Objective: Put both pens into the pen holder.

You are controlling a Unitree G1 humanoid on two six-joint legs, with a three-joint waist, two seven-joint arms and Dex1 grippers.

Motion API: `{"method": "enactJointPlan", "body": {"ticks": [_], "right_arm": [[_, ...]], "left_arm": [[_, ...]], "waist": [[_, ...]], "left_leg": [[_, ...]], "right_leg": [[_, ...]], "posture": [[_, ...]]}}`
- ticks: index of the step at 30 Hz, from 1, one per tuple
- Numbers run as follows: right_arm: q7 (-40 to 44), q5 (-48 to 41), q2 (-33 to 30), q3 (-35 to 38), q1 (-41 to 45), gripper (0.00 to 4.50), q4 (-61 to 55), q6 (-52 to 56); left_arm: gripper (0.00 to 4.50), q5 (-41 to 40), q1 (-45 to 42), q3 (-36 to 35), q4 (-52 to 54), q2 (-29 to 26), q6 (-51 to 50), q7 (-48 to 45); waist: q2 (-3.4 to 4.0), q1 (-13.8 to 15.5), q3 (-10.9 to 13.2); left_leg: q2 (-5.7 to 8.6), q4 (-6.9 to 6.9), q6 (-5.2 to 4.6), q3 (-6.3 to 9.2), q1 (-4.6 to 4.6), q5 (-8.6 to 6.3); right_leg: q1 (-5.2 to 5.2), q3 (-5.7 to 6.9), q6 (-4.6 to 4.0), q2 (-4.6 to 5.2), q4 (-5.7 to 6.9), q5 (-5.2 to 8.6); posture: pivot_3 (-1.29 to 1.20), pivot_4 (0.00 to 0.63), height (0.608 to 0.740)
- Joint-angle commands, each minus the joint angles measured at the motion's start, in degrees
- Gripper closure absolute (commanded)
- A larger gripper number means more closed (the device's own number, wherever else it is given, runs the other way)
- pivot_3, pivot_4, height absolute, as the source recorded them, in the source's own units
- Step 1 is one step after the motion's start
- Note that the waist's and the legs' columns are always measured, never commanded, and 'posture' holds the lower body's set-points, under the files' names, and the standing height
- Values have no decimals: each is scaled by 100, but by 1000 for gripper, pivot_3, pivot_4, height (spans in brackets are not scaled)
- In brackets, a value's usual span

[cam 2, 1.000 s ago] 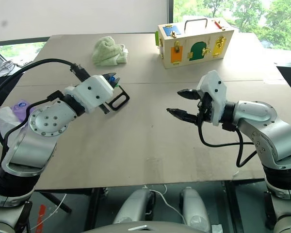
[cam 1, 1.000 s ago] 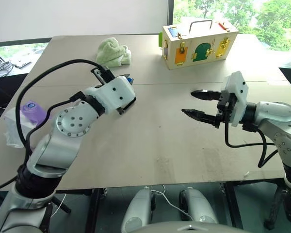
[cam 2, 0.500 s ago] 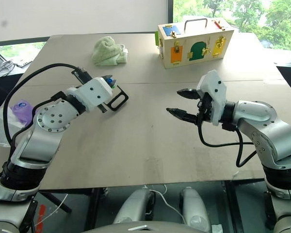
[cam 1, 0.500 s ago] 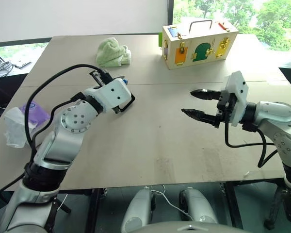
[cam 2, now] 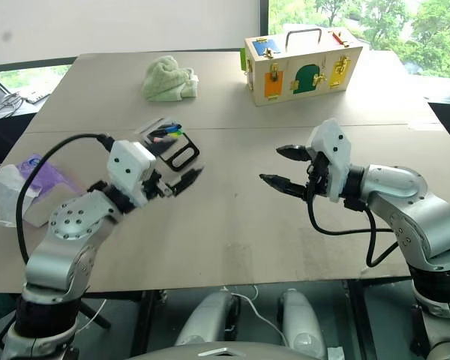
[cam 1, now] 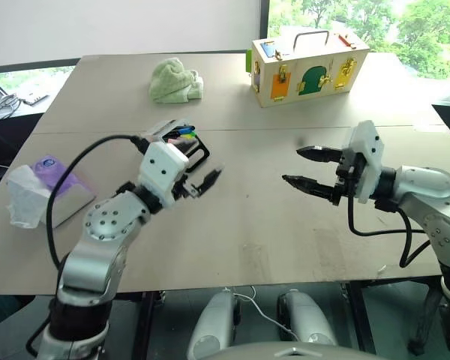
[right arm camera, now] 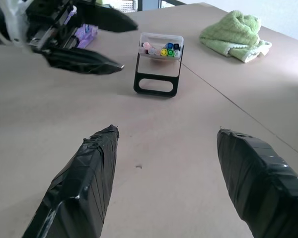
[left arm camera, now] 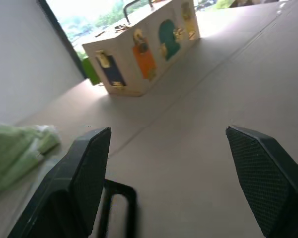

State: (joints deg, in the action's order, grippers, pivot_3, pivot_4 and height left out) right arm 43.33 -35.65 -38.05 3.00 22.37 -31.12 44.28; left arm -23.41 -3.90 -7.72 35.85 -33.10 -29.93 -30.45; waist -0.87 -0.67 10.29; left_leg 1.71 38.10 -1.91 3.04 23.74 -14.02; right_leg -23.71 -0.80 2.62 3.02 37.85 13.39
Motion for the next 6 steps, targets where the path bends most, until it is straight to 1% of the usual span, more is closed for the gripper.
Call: {"method": "enactJointPlan", "body": {"ticks": [1, 2, 4, 6], "right_arm": [[146, 48, -201, 498, -661, 1135, -152, -440], [172, 114, -269, 540, -834, 1135, -156, -529], [133, 229, -432, 709, -1206, 1135, -162, -592], [65, 377, -522, 790, -1445, 1135, -152, -689]], "left_arm": [[586, -742, 940, -618, 570, 68, -566, 10], [586, -839, 1142, -697, 629, 45, -669, 3], [586, -1437, 1439, -1087, 788, 139, -993, 141], [586, -1584, 1611, -1263, 899, 94, -1096, 184]], "waist": [[1, 9, -1], [2, 10, -1], [2, 31, -1], [2, 39, -1]], "left_leg": [[0, 0, 0, 0, 0, 0], [1, 0, -1, -1, -2, 0], [2, 3, -2, -1, -1, 0], [0, 17, -2, 2, -2, 0]], "right_leg": [[0, 0, 0, -1, 0, 0], [4, 0, 0, 0, -1, 0], [5, 1, 0, 0, -1, 0], [9, 4, 0, -3, 2, 1]], "posture": [[0, 150, 740], [0, 150, 740], [0, 150, 740], [0, 150, 740]]}}
